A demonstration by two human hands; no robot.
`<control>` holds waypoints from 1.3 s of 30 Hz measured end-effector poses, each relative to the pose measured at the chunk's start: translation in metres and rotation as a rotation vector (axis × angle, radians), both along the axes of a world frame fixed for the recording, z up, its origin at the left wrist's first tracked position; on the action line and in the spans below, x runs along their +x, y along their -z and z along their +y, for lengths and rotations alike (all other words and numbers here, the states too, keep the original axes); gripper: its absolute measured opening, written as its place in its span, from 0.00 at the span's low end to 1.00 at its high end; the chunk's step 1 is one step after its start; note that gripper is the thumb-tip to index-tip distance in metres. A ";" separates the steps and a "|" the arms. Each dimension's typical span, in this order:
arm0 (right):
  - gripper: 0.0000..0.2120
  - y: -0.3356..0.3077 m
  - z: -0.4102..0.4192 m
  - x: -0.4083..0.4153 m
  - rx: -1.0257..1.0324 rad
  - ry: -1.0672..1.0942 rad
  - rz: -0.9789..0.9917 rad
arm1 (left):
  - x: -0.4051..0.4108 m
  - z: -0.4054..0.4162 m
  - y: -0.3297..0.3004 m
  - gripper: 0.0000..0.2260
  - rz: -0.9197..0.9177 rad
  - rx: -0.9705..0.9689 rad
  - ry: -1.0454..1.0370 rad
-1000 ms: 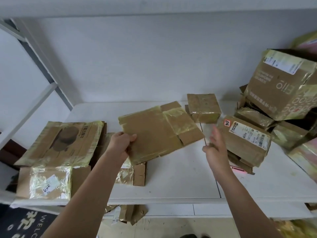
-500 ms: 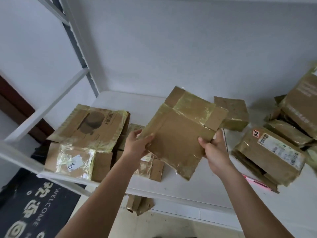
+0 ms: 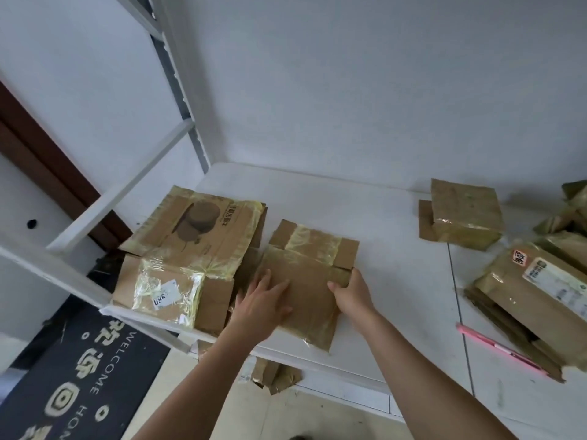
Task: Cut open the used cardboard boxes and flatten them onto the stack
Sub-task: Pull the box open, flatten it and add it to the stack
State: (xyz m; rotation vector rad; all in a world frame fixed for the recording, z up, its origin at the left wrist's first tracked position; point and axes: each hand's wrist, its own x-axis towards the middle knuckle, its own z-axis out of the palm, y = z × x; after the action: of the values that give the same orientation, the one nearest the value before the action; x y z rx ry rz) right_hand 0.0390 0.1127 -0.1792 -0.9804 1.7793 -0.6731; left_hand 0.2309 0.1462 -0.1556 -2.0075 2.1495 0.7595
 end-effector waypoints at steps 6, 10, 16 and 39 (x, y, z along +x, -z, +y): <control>0.35 -0.003 -0.002 -0.004 -0.031 -0.147 0.193 | -0.006 -0.003 0.010 0.28 -0.020 -0.002 -0.040; 0.45 -0.007 0.001 -0.006 0.011 -0.103 -0.057 | -0.007 -0.003 0.011 0.29 -0.016 -0.002 -0.063; 0.47 -0.002 0.012 0.002 -0.060 0.010 -0.278 | -0.007 -0.003 0.004 0.29 -0.027 -0.001 -0.052; 0.34 0.030 0.034 -0.015 -0.271 -0.756 0.819 | -0.011 -0.050 0.037 0.55 0.213 0.114 0.240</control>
State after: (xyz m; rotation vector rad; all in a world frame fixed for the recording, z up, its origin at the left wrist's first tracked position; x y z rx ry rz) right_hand 0.0236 0.1462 -0.2096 -2.1810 1.7630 0.0061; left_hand 0.2197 0.0962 -0.1925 -1.6401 2.3443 1.0698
